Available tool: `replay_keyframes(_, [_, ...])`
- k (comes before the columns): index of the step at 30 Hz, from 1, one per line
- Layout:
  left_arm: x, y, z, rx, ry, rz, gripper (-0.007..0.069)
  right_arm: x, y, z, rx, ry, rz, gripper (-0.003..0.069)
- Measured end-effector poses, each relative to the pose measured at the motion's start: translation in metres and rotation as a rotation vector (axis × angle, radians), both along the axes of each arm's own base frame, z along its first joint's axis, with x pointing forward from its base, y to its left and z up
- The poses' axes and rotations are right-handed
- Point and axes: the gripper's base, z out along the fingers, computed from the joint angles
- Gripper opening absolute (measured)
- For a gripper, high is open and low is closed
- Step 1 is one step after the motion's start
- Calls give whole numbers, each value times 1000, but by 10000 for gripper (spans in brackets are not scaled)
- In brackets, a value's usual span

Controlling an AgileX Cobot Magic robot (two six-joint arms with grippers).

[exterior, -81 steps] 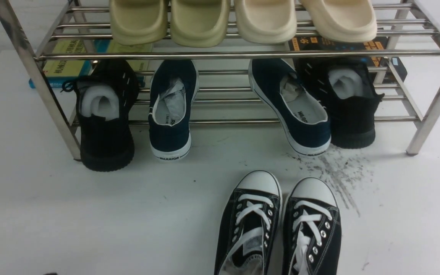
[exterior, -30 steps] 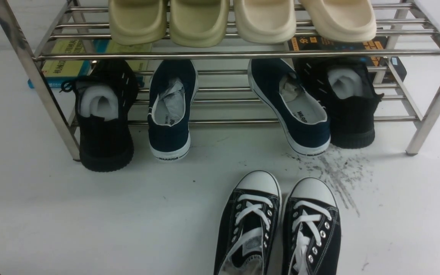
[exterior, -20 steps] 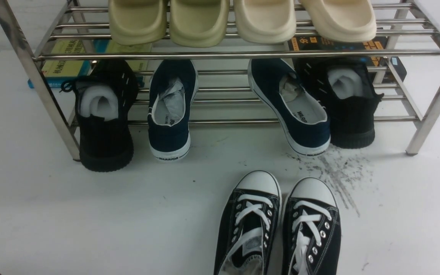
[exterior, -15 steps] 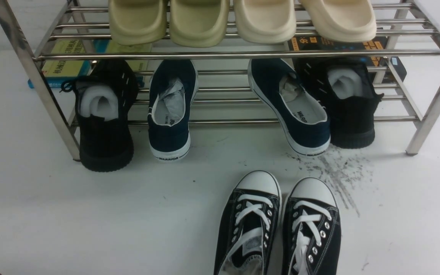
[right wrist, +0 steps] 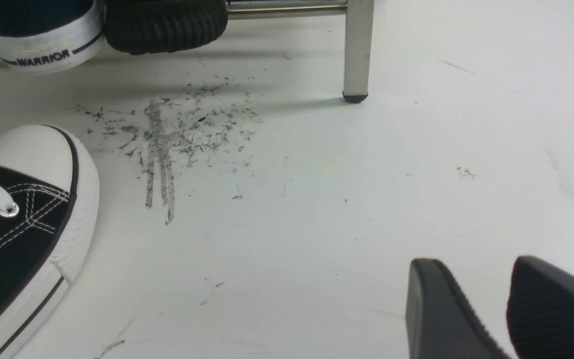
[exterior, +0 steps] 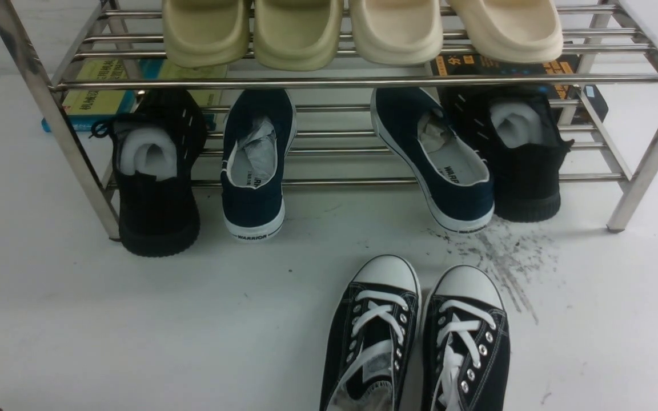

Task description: Take the shoes off the shelf with your hand on the white table.

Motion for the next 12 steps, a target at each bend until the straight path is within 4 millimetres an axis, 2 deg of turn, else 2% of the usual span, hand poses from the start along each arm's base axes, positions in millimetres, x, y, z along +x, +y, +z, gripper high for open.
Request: replay_keyframes(12, [0,0,0,1,-1,0,143,0,0,0,0,0,0,237])
